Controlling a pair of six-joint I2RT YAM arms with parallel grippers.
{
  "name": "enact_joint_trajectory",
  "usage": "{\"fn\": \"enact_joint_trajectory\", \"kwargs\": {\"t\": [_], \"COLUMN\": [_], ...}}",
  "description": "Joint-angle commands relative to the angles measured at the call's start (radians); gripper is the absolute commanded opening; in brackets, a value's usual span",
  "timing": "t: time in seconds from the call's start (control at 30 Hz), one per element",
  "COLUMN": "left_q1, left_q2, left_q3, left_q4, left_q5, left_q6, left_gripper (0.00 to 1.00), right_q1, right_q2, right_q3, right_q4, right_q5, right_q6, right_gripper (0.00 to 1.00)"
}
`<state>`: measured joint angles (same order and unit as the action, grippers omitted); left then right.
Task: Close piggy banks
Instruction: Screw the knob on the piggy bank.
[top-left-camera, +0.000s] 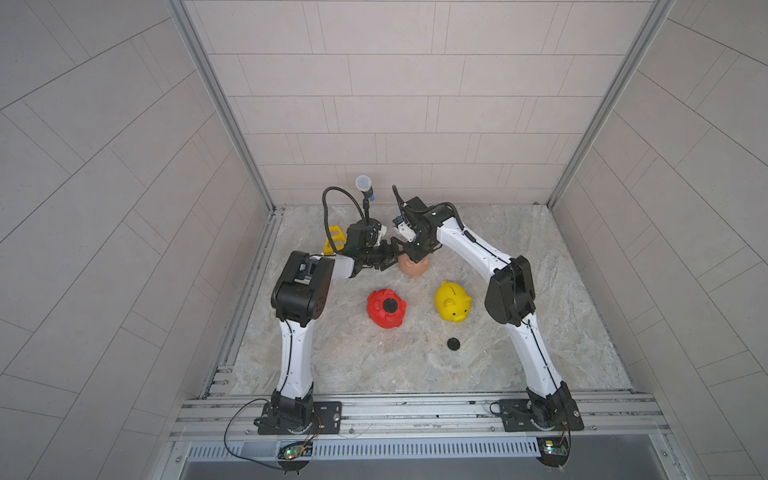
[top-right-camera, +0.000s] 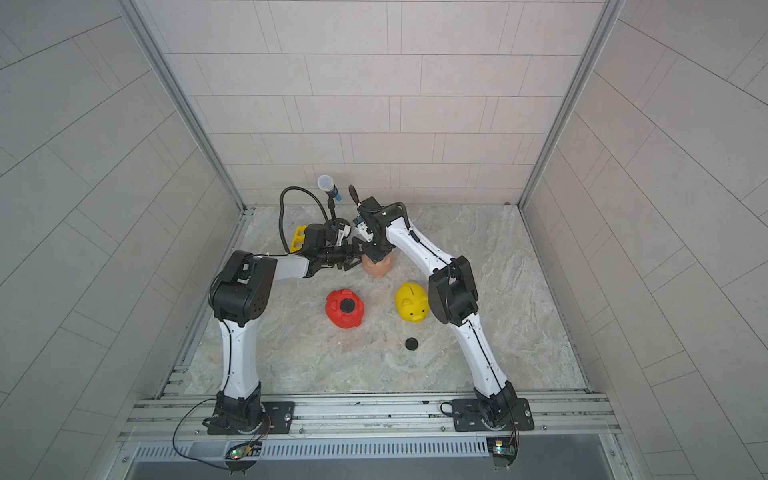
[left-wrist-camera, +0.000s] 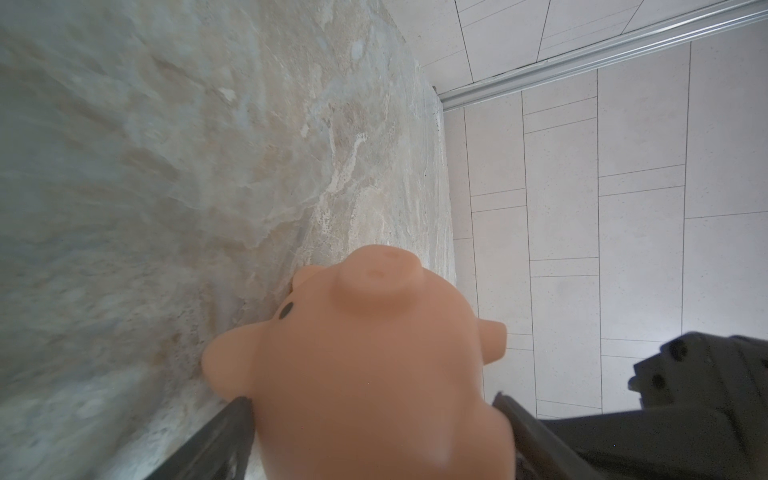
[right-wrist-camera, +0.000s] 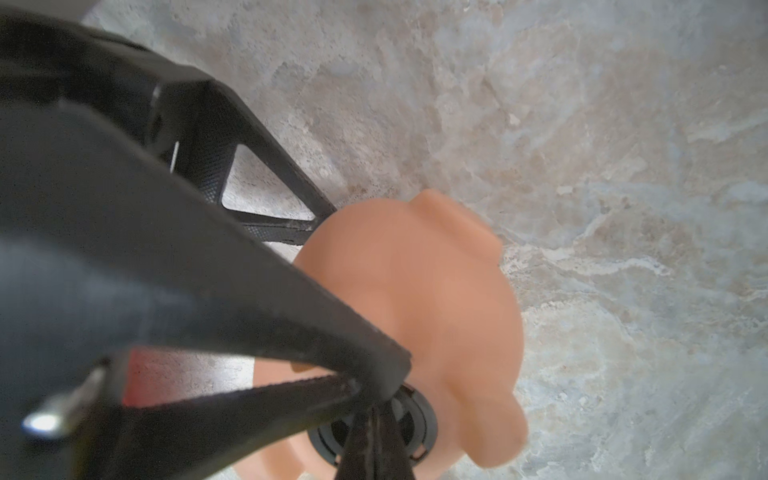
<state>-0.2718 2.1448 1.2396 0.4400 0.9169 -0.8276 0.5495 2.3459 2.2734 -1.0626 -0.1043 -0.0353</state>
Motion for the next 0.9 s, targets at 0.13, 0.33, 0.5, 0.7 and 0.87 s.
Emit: {"fn": "enact_joint_trajectory", "kwargs": {"t": [0.13, 0.33, 0.5, 0.7, 0.87], "left_q1": [-0.003, -0.005, -0.006, -0.006, -0.006], "left_q2": [0.022, 0.021, 0.02, 0.014, 0.014], "left_q3": [0.001, 0.001, 0.0, -0.001, 0.0], "left_q4": [-0.071, -0.072, -0.072, -0.081, -0.086], "left_q5": [-0.052, -0.052, -0.052, -0.056, -0.058], "left_q6": [0.024, 0.024, 0.025, 0.033, 0.036], "left_gripper": [0.92, 0.92, 0.92, 0.91, 0.91], "right_q1": [-0.002, -0.003, -0.004, -0.008, -0.012], "right_q2": [0.093, 0.092, 0.09, 0.093, 0.091], "right_q3": [-0.018, -0.016, -0.012, -0.012, -0.011], "right_q4": [-0.057, -0.04, -0.039, -0.028, -0.023], "right_q5": [-0.005, -0.035, -0.024, -0.06, -0.066], "right_q6": [0.221, 0.347, 0.451, 0.549, 0.569], "right_gripper": [0.0, 0.0, 0.0, 0.0, 0.0]}}
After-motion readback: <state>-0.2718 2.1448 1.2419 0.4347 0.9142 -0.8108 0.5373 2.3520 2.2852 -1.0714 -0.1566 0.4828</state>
